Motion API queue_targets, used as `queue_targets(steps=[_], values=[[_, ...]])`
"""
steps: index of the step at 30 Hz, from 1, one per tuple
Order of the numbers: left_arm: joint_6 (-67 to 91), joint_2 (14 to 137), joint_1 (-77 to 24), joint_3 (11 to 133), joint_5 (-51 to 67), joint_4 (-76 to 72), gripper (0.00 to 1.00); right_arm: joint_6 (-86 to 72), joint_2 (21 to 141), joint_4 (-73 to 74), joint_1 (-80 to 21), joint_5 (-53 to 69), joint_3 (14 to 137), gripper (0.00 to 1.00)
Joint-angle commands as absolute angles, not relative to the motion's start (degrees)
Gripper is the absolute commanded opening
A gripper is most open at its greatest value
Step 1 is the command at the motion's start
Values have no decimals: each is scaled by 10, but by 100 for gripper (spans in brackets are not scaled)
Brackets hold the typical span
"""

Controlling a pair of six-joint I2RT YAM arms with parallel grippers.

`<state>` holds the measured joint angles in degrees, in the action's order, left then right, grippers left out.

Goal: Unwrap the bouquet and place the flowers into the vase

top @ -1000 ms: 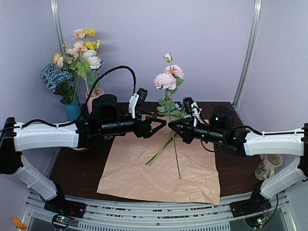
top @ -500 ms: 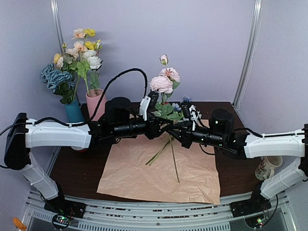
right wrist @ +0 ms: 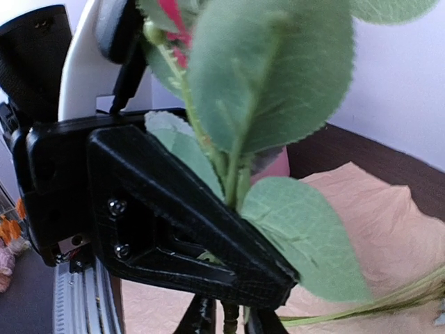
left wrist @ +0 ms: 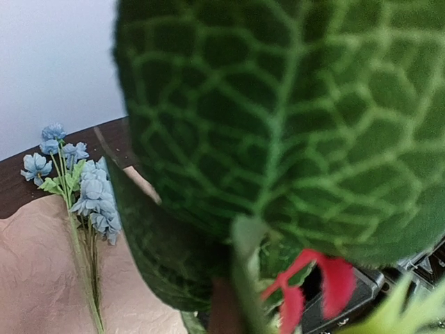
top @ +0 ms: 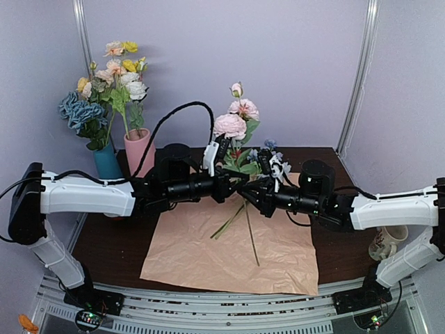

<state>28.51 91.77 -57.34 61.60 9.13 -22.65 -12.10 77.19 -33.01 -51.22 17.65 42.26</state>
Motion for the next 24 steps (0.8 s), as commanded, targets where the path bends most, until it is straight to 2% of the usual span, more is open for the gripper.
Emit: queue_targets(steps=[1,2,5,8,10,17,24], values=[[275,897,-572,621,52,-235,0,-121,774,-354,-520,158,419,26],[270,893,-572,624,45,-227,0,-122,774,-355,-519,151,417,36],[249,881,-572,640,13,-185,0,-124,769,-360,-520,123,408,59],[224,862,-571,662,-34,-138,0,-126,763,-368,-520,98,397,77],[205,846,-570,678,-71,-111,0,-127,759,-374,-520,83,392,84],[136,787,-556,747,-186,-22,0,-121,754,-372,-520,44,384,89],[23,766,-543,882,-277,66,0,-120,757,-369,-519,42,387,90]])
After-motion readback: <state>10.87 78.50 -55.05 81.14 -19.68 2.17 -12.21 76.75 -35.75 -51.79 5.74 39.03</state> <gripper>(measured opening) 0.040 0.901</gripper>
